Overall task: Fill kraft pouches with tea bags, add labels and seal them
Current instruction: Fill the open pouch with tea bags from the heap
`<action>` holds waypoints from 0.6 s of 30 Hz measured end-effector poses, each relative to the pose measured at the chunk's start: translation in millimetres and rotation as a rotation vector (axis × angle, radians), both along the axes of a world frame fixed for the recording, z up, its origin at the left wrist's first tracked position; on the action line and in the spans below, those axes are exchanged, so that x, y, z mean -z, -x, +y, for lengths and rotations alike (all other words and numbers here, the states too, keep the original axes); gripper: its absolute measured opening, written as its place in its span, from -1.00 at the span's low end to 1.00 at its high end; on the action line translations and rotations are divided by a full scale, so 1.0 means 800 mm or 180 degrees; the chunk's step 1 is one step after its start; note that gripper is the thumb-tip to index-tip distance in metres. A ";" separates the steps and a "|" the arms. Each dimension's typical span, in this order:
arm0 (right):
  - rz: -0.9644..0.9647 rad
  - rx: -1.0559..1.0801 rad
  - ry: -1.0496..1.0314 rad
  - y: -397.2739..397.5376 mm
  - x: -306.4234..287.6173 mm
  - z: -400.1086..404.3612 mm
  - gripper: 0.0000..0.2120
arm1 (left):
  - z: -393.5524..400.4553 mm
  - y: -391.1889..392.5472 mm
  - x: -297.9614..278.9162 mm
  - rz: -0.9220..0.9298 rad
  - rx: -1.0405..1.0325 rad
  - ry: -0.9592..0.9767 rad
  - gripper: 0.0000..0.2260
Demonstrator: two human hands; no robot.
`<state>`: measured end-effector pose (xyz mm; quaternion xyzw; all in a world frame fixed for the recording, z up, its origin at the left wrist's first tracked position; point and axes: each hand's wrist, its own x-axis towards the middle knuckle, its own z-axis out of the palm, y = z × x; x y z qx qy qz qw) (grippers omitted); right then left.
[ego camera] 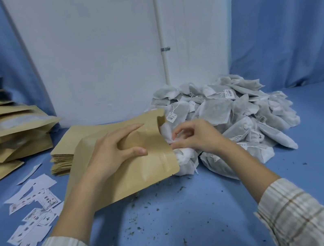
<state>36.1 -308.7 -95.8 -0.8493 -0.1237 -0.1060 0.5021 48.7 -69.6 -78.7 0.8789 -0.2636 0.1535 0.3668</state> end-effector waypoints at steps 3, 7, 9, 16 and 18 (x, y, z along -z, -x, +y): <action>-0.0162 0.0235 0.0572 -0.008 -0.015 0.024 -0.81 | -0.018 0.008 -0.001 0.0109 0.0411 -0.0159 -0.49; 0.0625 0.0238 -0.0049 -0.020 0.003 0.047 -0.67 | -0.040 0.007 0.003 0.0059 0.0505 0.0005 -0.50; 0.1401 -0.0182 -0.0039 -0.018 0.006 0.057 -0.66 | -0.040 0.002 0.006 0.0259 0.0474 0.0000 -0.54; -0.0800 0.1852 0.1633 -0.037 0.017 -0.024 -0.68 | -0.047 -0.011 0.021 -0.0138 -0.0310 -0.0212 -0.53; -0.0431 0.2359 0.2488 -0.049 0.028 -0.056 -0.45 | -0.056 -0.013 0.021 -0.0230 -0.0390 -0.0226 -0.51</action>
